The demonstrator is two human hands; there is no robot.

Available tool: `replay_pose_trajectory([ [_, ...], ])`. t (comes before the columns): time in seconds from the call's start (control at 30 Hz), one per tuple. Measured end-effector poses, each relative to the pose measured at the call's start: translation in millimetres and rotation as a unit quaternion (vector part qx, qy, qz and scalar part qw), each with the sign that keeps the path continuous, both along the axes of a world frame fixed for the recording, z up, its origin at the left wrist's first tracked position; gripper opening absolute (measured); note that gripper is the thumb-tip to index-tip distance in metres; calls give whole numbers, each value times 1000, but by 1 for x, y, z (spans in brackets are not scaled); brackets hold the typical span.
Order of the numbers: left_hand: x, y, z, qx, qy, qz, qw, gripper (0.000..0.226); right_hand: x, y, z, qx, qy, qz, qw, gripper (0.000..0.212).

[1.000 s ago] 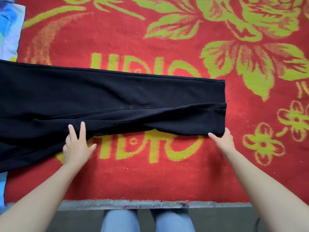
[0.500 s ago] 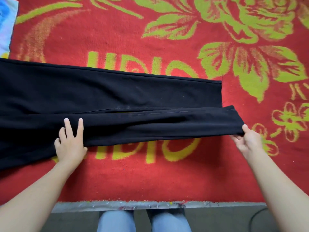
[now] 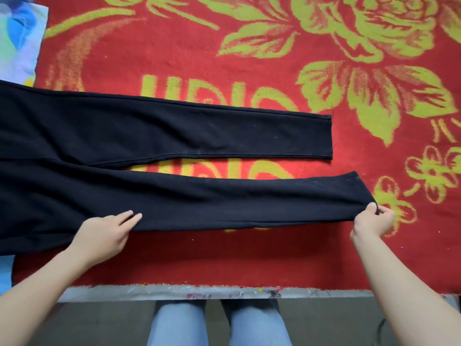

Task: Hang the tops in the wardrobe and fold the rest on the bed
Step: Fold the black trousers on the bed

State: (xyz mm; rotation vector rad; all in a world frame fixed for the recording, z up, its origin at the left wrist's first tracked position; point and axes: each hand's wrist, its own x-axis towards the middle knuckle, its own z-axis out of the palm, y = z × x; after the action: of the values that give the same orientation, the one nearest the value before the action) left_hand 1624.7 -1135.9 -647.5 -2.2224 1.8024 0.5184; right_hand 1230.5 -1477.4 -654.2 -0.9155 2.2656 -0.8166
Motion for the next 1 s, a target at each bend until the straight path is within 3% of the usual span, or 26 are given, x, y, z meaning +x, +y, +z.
replay_pose_trajectory([
  [0.03,-4,9,-2,45,-1,-7,999,42,-2,4,-4,33,-15,-2,999,8],
  [0.1,-14,30,-17,160,3,-6,987,68,-2,18,-9,150,-49,6,987,41],
  [0.2,-29,33,-38,161,10,50,986,89,5,35,-18,259,-77,42,962,72],
  [0.27,-42,17,-38,154,26,96,983,91,13,44,-21,295,9,163,941,75],
  [0.37,-59,-6,-30,166,14,134,977,95,27,57,-18,347,224,366,834,67],
  [0.43,-65,-13,-34,187,17,161,969,84,35,65,-18,353,300,433,773,60],
  [0.47,-66,-18,-34,206,34,173,963,80,36,66,-18,357,321,439,760,57],
  [0.63,-59,-26,-29,204,46,191,959,61,47,61,-9,310,404,445,737,48],
  [0.77,-35,-49,-22,51,26,205,977,38,76,38,-6,244,392,524,715,50],
  [1.0,8,-107,-20,-1,12,208,978,53,142,-15,-7,165,408,605,663,54],
])
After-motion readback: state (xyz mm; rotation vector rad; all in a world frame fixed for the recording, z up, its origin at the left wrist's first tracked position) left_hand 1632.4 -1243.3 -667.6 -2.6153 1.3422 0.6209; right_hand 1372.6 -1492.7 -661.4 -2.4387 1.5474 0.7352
